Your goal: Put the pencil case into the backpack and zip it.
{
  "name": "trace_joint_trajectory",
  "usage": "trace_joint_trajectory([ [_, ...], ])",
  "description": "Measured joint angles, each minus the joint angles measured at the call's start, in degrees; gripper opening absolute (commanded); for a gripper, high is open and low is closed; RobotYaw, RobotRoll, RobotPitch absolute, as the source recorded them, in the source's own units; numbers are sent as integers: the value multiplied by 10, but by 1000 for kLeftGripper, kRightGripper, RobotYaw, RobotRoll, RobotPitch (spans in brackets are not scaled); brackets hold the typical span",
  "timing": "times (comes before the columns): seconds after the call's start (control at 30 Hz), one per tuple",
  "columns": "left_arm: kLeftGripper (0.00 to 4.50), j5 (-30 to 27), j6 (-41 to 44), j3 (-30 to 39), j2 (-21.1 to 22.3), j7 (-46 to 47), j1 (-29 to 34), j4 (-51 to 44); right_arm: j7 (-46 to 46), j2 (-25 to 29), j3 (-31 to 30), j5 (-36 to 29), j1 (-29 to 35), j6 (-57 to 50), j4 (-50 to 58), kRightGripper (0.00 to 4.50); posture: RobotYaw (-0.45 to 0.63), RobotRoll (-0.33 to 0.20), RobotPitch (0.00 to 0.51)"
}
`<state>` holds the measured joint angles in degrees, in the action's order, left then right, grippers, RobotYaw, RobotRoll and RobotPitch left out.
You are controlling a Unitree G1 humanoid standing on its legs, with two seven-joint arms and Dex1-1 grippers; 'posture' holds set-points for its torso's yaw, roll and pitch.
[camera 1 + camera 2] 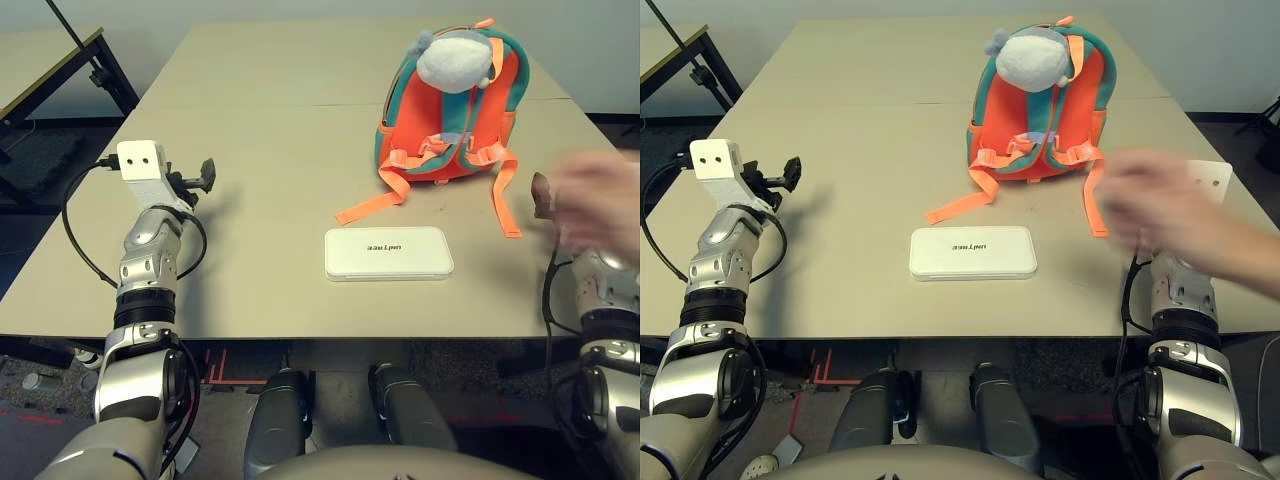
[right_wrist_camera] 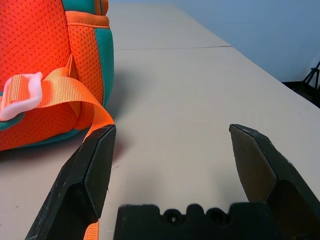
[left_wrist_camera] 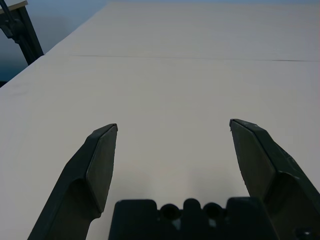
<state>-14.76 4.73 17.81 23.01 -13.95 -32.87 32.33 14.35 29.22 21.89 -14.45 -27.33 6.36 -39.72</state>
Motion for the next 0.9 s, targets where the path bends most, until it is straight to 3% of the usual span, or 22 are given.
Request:
trace_joint_trajectory([
  [0.53, 4500, -11, 32, -12, -8, -33, -7, 0, 6, 0, -3, 1, 7, 0, 17, 4479, -187, 0, 93],
  [0.9, 4500, -90, 218, -27, -12, -132, -47, -81, 39, 14, -19, 5, 42, -35, 96, 4479, -205, 0, 103],
])
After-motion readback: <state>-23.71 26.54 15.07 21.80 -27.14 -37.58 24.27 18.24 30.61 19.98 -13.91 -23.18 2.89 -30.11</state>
